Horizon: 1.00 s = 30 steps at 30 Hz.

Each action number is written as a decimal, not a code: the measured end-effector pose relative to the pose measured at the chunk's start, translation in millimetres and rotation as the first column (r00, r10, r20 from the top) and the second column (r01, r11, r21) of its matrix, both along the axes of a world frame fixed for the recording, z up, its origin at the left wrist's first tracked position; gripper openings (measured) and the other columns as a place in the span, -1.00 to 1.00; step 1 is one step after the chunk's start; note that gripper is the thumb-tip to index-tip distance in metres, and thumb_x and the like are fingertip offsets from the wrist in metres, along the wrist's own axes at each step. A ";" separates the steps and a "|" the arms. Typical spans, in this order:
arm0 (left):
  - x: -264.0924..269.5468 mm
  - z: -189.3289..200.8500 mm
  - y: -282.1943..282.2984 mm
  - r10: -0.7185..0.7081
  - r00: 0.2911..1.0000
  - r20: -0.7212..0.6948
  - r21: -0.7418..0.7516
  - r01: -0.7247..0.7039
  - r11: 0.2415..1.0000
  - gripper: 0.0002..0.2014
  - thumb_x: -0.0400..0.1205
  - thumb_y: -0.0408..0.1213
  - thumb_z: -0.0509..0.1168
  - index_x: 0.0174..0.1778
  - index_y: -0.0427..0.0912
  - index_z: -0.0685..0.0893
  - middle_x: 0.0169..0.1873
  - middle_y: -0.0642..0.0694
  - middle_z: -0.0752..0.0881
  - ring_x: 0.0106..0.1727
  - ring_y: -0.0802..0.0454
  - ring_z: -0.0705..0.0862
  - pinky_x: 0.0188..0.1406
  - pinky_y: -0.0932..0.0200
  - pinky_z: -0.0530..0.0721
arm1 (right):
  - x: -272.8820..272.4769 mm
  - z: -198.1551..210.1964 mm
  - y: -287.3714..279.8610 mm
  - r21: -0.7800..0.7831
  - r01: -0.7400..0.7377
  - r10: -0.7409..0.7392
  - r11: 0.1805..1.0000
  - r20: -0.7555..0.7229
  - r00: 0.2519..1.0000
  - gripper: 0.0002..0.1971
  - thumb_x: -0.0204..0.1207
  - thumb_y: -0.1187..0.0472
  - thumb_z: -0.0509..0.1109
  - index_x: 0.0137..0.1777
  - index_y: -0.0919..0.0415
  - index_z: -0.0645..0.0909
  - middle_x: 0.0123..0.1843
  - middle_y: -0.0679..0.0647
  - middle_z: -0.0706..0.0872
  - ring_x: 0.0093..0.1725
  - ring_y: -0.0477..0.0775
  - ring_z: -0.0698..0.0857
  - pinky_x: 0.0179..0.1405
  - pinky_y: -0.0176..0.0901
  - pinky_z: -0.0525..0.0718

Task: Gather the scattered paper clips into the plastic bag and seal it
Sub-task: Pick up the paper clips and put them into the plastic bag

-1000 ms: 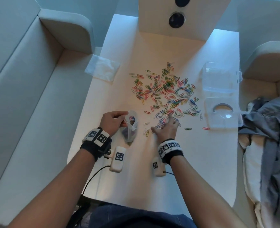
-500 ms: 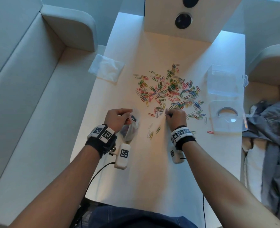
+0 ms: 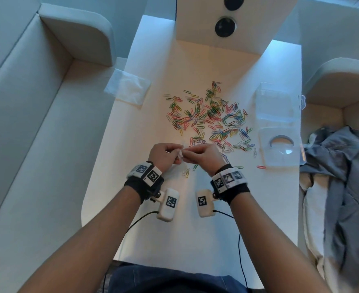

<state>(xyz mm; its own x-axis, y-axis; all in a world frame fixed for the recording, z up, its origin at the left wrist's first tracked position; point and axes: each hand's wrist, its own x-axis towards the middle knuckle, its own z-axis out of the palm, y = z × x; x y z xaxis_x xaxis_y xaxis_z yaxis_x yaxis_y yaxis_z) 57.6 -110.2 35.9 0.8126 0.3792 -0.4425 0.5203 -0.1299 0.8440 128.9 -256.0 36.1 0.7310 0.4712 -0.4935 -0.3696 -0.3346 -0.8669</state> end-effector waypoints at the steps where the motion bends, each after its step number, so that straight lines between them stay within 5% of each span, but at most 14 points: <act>1: -0.1 -0.4 -1.2 -0.004 1.000 0.003 0.000 0.004 1.000 -0.80 0.65 -0.41 0.30 0.10 -0.23 0.80 -0.22 -0.22 0.83 -0.44 0.14 0.74 -0.16 0.18 0.79 | -1.7 -0.5 4.2 -0.128 -0.067 0.083 0.989 0.125 0.989 -0.86 0.53 0.31 0.49 0.00 0.35 0.81 -0.18 0.21 0.84 -0.26 -0.01 0.79 -0.18 -0.24 0.74; 5: -1.0 -0.5 -2.7 -0.013 1.000 0.021 0.013 0.012 1.000 -0.80 0.66 -0.42 0.29 0.09 -0.23 0.80 -0.25 -0.25 0.82 -0.49 0.24 0.72 -0.24 0.35 0.74 | -1.5 -1.1 9.2 -0.338 -0.141 0.243 0.931 0.281 0.928 -0.80 0.50 0.42 0.41 0.04 0.28 0.81 -0.08 0.18 0.85 -0.09 0.07 0.81 0.09 -0.05 0.77; 10: -3.1 1.1 -5.8 0.015 1.000 0.011 -0.007 -0.015 1.000 -0.80 0.67 -0.43 0.28 0.06 -0.21 0.81 -0.28 -0.18 0.81 -0.50 0.25 0.70 -0.30 0.41 0.70 | 1.5 -0.1 -10.8 -0.269 0.013 0.115 0.963 0.455 0.883 -0.91 0.46 0.17 0.54 -0.09 0.14 0.82 -0.25 -0.04 0.82 -0.30 -0.09 0.80 -0.16 0.01 0.83; 12: -4.6 1.3 -4.3 0.025 1.000 0.013 -0.027 -0.024 0.999 -0.80 0.66 -0.45 0.28 0.06 -0.24 0.80 -0.27 -0.16 0.80 -0.47 0.19 0.71 -0.29 0.36 0.72 | 14.4 -12.8 -41.7 -0.330 0.216 -0.007 0.919 0.533 0.846 -0.75 0.44 0.03 0.56 0.06 0.10 0.78 -0.05 -0.01 0.82 -0.10 -0.04 0.78 0.04 0.04 0.79; 14: -6.0 0.0 -0.9 0.045 0.999 0.009 -0.049 -0.044 0.998 -0.81 0.66 -0.45 0.28 0.04 -0.23 0.81 -0.25 -0.15 0.81 -0.40 0.05 0.73 -0.16 0.18 0.77 | 27.6 -33.2 -82.1 -0.495 0.357 0.013 0.792 0.598 0.801 -0.47 0.39 -0.11 0.56 0.29 0.14 0.66 0.27 0.15 0.69 0.26 0.13 0.65 0.35 0.07 0.61; 17: -7.1 -2.7 1.7 0.069 0.998 -0.013 -0.065 -0.069 0.995 -0.82 0.65 -0.43 0.30 0.02 -0.19 0.82 -0.18 -0.16 0.83 -0.32 -0.04 0.74 0.01 0.03 0.79 | 34.0 -64.7 -123.1 -0.668 0.364 0.062 0.649 0.522 0.850 -0.14 0.39 -0.24 0.50 0.59 0.20 0.36 0.58 0.35 0.35 0.60 0.34 0.30 0.59 0.21 0.30; 21: -9.5 -0.9 0.4 0.061 0.998 -0.016 -0.068 -0.062 0.996 -0.81 0.65 -0.42 0.30 0.05 -0.22 0.81 -0.27 -0.08 0.80 -0.32 -0.06 0.73 0.02 0.03 0.79 | 36.5 -87.7 -113.9 -0.779 0.326 0.077 0.535 0.429 0.900 -0.01 0.45 -0.47 0.19 0.71 0.15 0.05 0.70 0.35 0.11 0.67 0.45 0.10 0.61 0.35 0.12; 24: -12.6 0.6 3.1 0.048 0.999 -0.019 -0.047 -0.048 0.998 -0.81 0.66 -0.41 0.29 0.06 -0.22 0.81 -0.27 -0.03 0.79 -0.31 -0.06 0.75 -0.03 0.07 0.79 | 46.2 -87.6 -86.2 -0.777 0.314 0.042 0.545 0.399 0.916 0.03 0.44 -0.55 0.01 0.73 0.15 -0.05 0.73 0.31 0.03 0.69 0.43 0.02 0.65 0.36 0.05; 27: -14.1 -0.1 8.3 0.046 0.999 -0.025 -0.032 -0.046 0.998 -0.80 0.67 -0.40 0.29 0.07 -0.19 0.82 -0.25 -0.05 0.80 -0.32 -0.01 0.76 -0.05 0.11 0.80 | 57.2 -88.1 -62.2 -0.813 0.221 0.160 0.538 0.356 0.921 0.02 0.44 -0.51 0.12 0.72 0.11 -0.06 0.74 0.26 -0.02 0.69 0.43 0.02 0.64 0.36 0.09; 30: -14.0 -2.4 11.5 0.053 0.998 -0.022 -0.033 -0.054 0.998 -0.79 0.67 -0.40 0.29 0.02 -0.10 0.81 -0.27 -0.01 0.80 -0.33 0.01 0.76 -0.03 0.08 0.81 | 59.7 -86.8 -46.3 -0.849 0.161 0.311 0.504 0.352 0.883 -0.26 0.57 -0.23 0.29 0.66 0.06 0.21 0.72 0.25 0.13 0.61 0.50 0.19 0.59 0.32 0.28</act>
